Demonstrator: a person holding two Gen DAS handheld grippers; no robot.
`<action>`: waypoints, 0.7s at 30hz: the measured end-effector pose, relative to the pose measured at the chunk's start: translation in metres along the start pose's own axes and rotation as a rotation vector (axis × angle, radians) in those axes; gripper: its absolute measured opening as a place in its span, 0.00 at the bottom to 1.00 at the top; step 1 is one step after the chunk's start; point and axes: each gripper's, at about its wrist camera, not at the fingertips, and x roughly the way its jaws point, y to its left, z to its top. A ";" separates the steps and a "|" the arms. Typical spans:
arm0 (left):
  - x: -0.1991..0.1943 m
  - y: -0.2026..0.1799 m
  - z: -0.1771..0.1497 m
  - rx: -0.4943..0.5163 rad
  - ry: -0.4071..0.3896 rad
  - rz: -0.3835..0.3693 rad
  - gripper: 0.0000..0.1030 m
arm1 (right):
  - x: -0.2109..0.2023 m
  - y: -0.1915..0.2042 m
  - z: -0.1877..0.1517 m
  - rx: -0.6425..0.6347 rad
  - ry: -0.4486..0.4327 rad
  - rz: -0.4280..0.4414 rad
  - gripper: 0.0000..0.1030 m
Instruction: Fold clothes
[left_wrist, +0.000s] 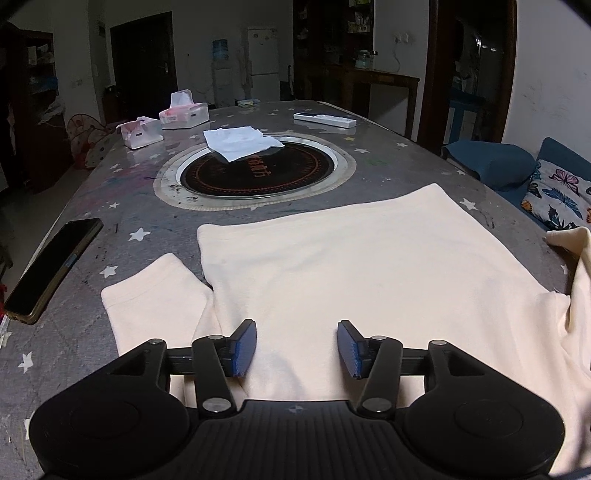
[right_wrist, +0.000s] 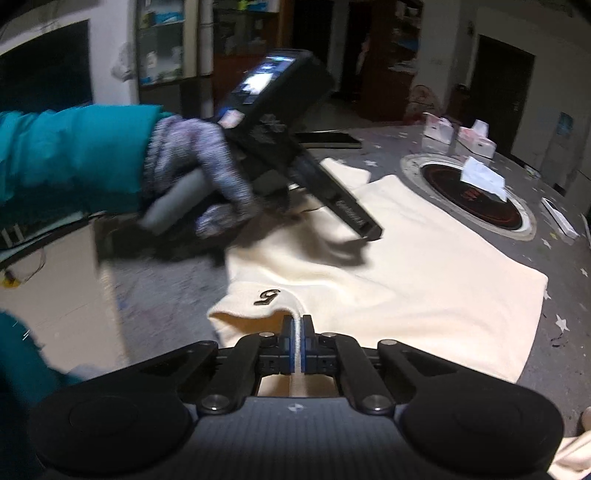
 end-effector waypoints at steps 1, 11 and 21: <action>0.000 0.000 0.000 0.001 -0.001 0.001 0.52 | -0.003 0.002 -0.001 -0.008 0.007 0.004 0.02; -0.007 0.000 -0.010 0.045 -0.023 0.025 0.54 | -0.005 0.008 -0.019 0.029 0.056 0.038 0.08; -0.021 0.001 -0.024 0.082 -0.055 0.090 0.61 | -0.026 -0.055 -0.050 0.367 -0.003 -0.115 0.18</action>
